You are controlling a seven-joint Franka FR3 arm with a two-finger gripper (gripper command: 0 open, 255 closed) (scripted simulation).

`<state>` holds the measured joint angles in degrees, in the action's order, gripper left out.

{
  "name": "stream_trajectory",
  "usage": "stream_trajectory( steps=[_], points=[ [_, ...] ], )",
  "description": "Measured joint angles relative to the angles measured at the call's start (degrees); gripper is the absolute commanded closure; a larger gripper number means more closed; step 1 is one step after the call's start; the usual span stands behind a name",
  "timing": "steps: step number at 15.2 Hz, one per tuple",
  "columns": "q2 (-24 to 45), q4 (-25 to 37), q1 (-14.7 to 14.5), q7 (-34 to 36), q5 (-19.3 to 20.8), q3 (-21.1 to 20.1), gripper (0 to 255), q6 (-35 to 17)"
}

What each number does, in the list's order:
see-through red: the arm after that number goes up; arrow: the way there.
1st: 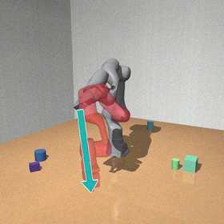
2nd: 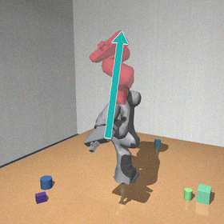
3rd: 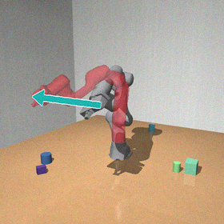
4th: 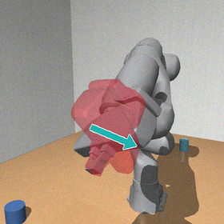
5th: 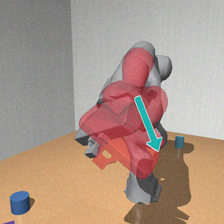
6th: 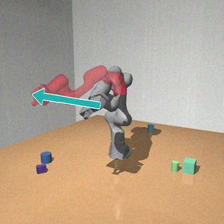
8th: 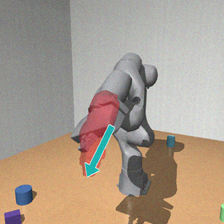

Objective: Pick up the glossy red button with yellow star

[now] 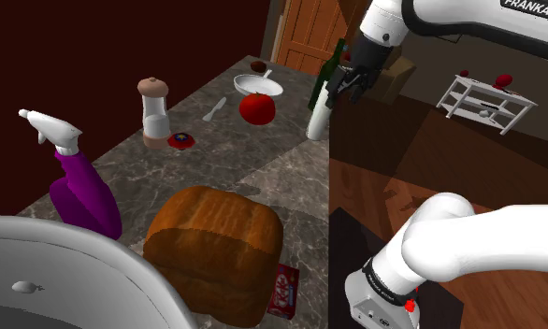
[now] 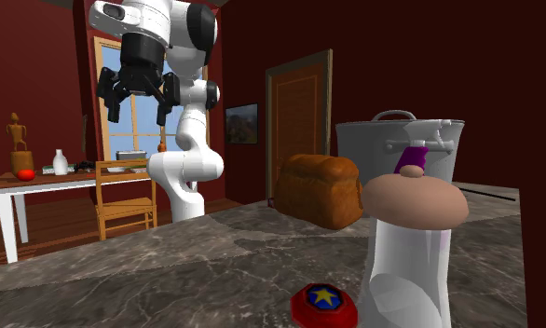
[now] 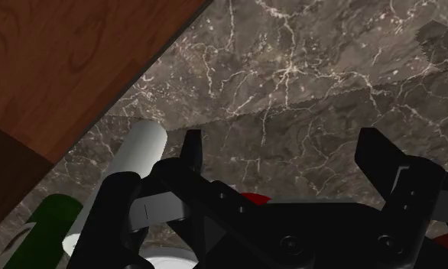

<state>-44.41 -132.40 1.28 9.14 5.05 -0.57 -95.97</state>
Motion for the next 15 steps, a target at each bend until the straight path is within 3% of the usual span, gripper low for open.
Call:
stream_trajectory(
  steps=[4, 15],
  points=[
    [2.74, -0.11, -0.74, 1.15, -0.84, -1.25, 0, -2.61],
    [21.36, 5.94, -3.73, 6.63, -3.08, -7.51, 0, -14.34]
  ],
)
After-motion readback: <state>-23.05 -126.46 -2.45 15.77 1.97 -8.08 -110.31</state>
